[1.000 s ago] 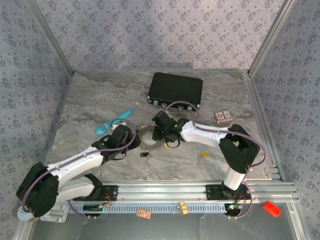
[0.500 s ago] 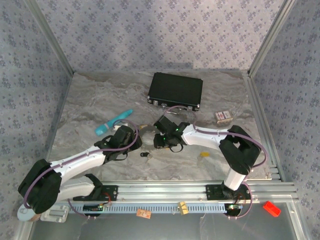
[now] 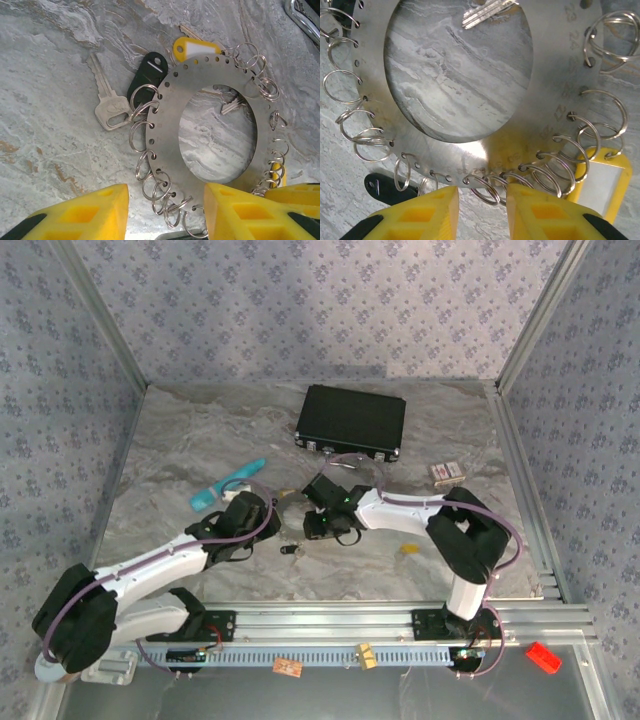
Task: Put the keys on the keyring
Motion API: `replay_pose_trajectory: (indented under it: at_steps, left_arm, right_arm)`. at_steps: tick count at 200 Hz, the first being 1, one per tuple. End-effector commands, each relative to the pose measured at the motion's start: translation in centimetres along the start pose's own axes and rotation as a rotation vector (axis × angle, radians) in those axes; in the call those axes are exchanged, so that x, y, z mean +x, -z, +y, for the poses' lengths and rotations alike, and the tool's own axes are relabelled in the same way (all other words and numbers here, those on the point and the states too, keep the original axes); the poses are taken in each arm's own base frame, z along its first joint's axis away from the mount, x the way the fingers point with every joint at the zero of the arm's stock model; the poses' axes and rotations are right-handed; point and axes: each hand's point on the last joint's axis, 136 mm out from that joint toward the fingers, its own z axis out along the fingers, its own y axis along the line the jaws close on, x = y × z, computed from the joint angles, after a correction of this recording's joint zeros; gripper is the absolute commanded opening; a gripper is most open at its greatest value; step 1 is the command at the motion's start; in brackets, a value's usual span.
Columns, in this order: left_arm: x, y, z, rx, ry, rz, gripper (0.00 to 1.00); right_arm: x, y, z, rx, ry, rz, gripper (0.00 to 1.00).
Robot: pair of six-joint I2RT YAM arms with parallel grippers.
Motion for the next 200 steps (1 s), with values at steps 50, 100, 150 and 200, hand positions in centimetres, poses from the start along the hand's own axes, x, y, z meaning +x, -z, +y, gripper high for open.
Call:
replay_pose_trajectory:
  at_steps: [50,100,150,200]
  left_arm:
    - [-0.2,0.4,0.1,-0.009,0.010,-0.015,0.37]
    - [-0.3,0.9,0.1,-0.038,-0.109,0.006,0.33]
    - [-0.3,1.9,-0.4,-0.118,-0.430,0.138,0.30]
    - [0.0,2.6,-1.1,-0.164,-0.798,0.312,0.34]
  right_arm:
    - [-1.1,1.8,1.3,0.021,0.064,-0.051,0.32]
    - [-0.8,2.0,0.5,0.034,0.046,-0.058,0.31]
    - [-0.8,2.6,-0.2,0.039,0.031,-0.077,0.30]
    - [-0.9,3.6,-1.0,0.041,0.019,-0.105,0.30]
